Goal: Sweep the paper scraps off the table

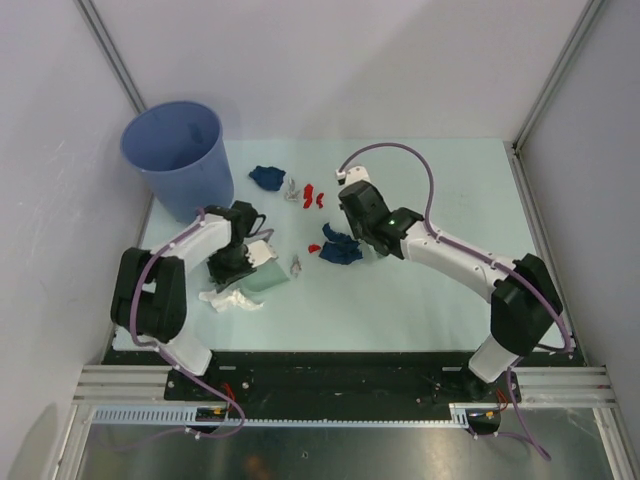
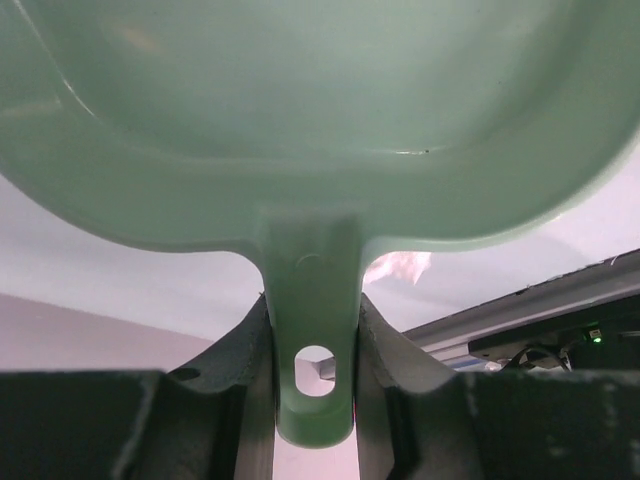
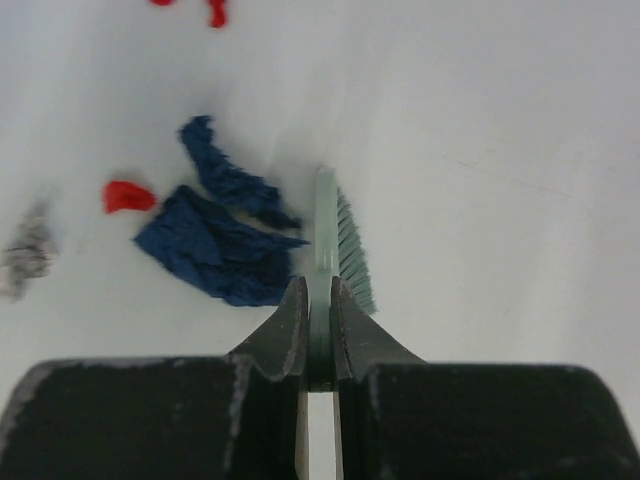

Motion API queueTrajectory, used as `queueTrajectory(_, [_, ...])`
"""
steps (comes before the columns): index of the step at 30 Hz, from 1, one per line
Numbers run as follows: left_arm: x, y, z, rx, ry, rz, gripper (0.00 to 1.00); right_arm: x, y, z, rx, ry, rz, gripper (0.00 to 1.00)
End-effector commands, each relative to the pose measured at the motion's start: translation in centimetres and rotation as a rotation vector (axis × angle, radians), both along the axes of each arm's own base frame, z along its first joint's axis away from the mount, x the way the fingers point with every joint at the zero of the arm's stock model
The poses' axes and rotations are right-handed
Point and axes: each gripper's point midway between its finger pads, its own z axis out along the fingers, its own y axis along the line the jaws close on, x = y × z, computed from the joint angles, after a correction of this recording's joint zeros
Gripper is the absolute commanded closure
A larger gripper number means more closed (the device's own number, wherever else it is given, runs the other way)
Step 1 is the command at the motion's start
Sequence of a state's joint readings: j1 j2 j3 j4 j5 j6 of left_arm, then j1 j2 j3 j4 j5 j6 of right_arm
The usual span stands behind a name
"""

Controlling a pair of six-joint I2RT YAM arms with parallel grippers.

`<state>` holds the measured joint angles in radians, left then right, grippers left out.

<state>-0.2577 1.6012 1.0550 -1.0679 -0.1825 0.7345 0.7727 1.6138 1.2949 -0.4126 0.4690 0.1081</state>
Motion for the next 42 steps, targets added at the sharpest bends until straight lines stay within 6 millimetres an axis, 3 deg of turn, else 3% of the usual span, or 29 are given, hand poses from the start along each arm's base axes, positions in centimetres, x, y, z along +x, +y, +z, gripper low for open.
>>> queueTrajectory(1, [0.4, -2.4, -0.9, -0.035, 0.057, -0.083, 1.0, -1.7, 7.1, 1.2, 0.239, 0.073, 0.13, 1.0])
queueTrajectory(4, [0.6, -5.1, -1.7, -0.088, 0.09, -0.11, 1.0, -4.0, 12.1, 2.6, 0.484, 0.182, 0.279, 1.0])
queueTrajectory(6, [0.8, -6.5, -2.2, -0.12, 0.11, -0.119, 1.0, -5.2, 14.8, 4.9, 0.634, 0.21, 0.364, 1.0])
queueTrajectory(8, [0.8, -8.0, -2.4, -0.178, 0.127, -0.114, 1.0, -5.7, 15.7, 6.9, 0.672, 0.177, 0.389, 1.0])
queueTrajectory(10, [1.8, -8.7, -2.3, -0.198, 0.111, -0.083, 1.0, -5.3, 15.0, 7.8, 0.631, 0.119, 0.361, 1.0])
queueTrajectory(14, [3.1, -9.8, -1.0, -0.278, 0.057, -0.042, 1.0, -4.5, 10.4, 9.1, 0.485, 0.014, 0.241, 1.0])
queueTrajectory(17, [3.8, -10.9, 0.8, -0.361, -0.002, -0.023, 1.0, -3.8, 5.8, 13.1, 0.391, -0.146, 0.137, 1.0])
queueTrajectory(18, [4.0, -11.2, 1.6, -0.386, -0.026, -0.018, 1.0, -4.0, 4.1, 16.1, 0.402, -0.226, 0.1, 1.0])
queueTrajectory(20, [4.1, -11.8, 2.4, -0.427, -0.043, -0.017, 1.0, -4.2, 2.3, 19.3, 0.391, -0.316, 0.081, 1.0])
queueTrajectory(22, [4.0, -12.5, 3.4, -0.476, -0.057, -0.02, 1.0, -5.4, 0.3, 24.0, 0.439, -0.422, 0.081, 1.0])
queueTrajectory(25, [4.5, -13.2, 5.4, -0.53, -0.107, -0.004, 1.0, -7.1, -2.9, 28.0, 0.499, -0.529, 0.055, 1.0])
queueTrajectory(29, [6.8, -14.1, 10.8, -0.662, -0.241, 0.055, 1.0, -7.5, -6.7, 28.3, 0.454, -0.578, -0.054, 1.0])
queueTrajectory(31, [8.2, -13.1, 13.2, -0.662, -0.329, 0.108, 1.0, -7.4, -7.8, 27.4, 0.423, -0.56, -0.088, 1.0])
queueTrajectory(32, [9.3, -12.9, 15.5, -0.677, -0.4, 0.137, 1.0, -7.4, -7.9, 26.9, 0.417, -0.549, -0.093, 1.0])
queueTrajectory(34, [10.7, -11.5, 17.8, -0.655, -0.493, 0.188, 1.0, -7.4, -8.0, 26.1, 0.419, -0.526, -0.092, 1.0])
queueTrajectory(35, [11.4, -11.3, 20.2, -0.671, -0.558, 0.212, 1.0, -7.5, -7.7, 25.5, 0.417, -0.51, -0.078, 1.0])
queueTrajectory(38, [12.8, -8.2, 23.5, -0.588, -0.705, 0.317, 1.0, -7.4, -7.3, 24.5, 0.413, -0.482, -0.068, 1.0])
queueTrajectory(42, [13.7, -3.6, 25.8, -0.433, -0.805, 0.403, 1.0, -7.3, -6.2, 23.0, 0.403, -0.437, -0.029, 1.0])
